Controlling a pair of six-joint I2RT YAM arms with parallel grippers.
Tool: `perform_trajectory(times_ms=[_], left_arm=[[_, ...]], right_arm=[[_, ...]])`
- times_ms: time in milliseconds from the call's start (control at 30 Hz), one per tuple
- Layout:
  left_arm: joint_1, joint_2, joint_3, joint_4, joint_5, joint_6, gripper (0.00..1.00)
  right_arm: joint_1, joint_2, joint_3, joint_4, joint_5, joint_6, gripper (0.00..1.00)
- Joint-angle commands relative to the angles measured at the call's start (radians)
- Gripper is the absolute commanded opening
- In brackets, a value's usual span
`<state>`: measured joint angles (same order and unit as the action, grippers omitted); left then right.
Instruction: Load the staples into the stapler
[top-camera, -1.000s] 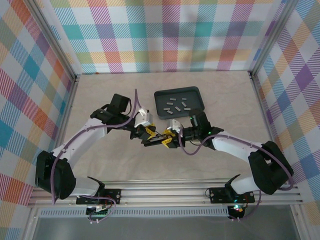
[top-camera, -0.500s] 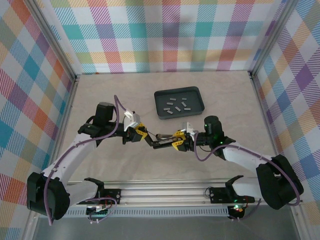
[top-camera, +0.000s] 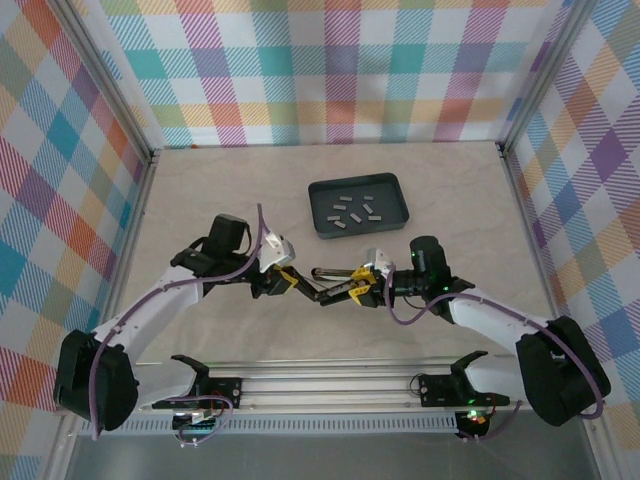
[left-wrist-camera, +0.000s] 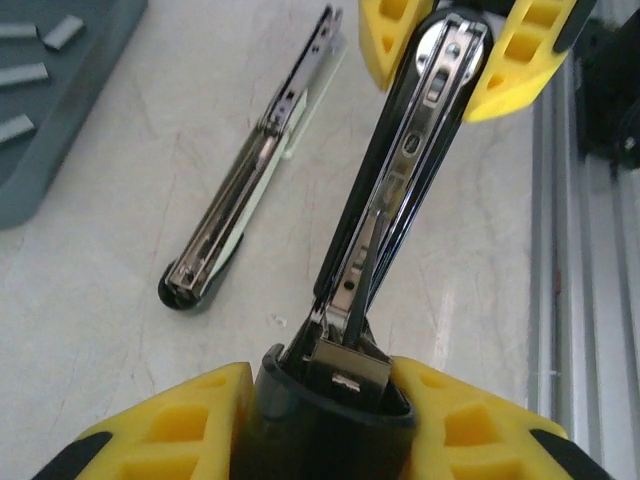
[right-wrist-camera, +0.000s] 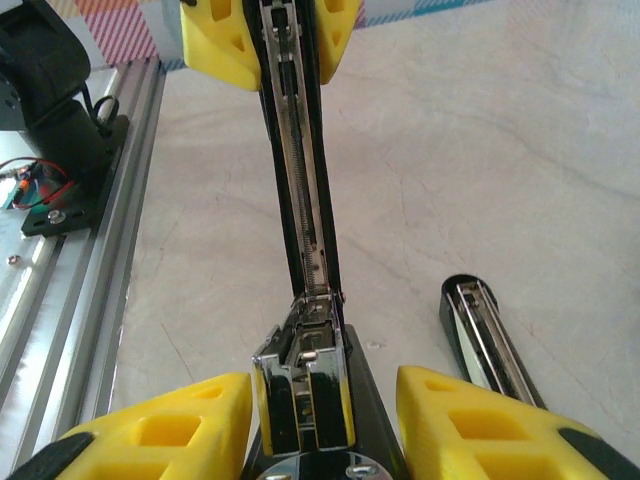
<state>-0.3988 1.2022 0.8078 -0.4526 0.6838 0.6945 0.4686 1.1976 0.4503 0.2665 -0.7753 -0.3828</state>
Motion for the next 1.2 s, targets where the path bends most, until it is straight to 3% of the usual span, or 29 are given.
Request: perform_trajectory(times_ms=[0, 700, 867, 1167], left_arm=[[0.01, 0.03, 0.007, -0.106, -0.327, 0.028, 0.1], [-0.014, 0.211, 0.083, -0.278, -0.516, 0.145, 0.08], [-0.011, 0.276, 0.109, -0.321, -0.539, 0.18, 0.06], [0.029, 0.262, 0.084, -0.3, -0.538, 0.188, 0.04]], right_arm=[[-0.012, -0.005, 0.017, -0.011, -0.025, -0.008, 0.02], [0.05, 0.065, 0.055, -0.087, 0.011, -0.05, 0.0], [0.056, 0.078, 0.053, -0.087, 0.013, -0.057, 0.0], [0.076, 0.118, 0.065, -0.113, -0.002, -0.101, 0.0]])
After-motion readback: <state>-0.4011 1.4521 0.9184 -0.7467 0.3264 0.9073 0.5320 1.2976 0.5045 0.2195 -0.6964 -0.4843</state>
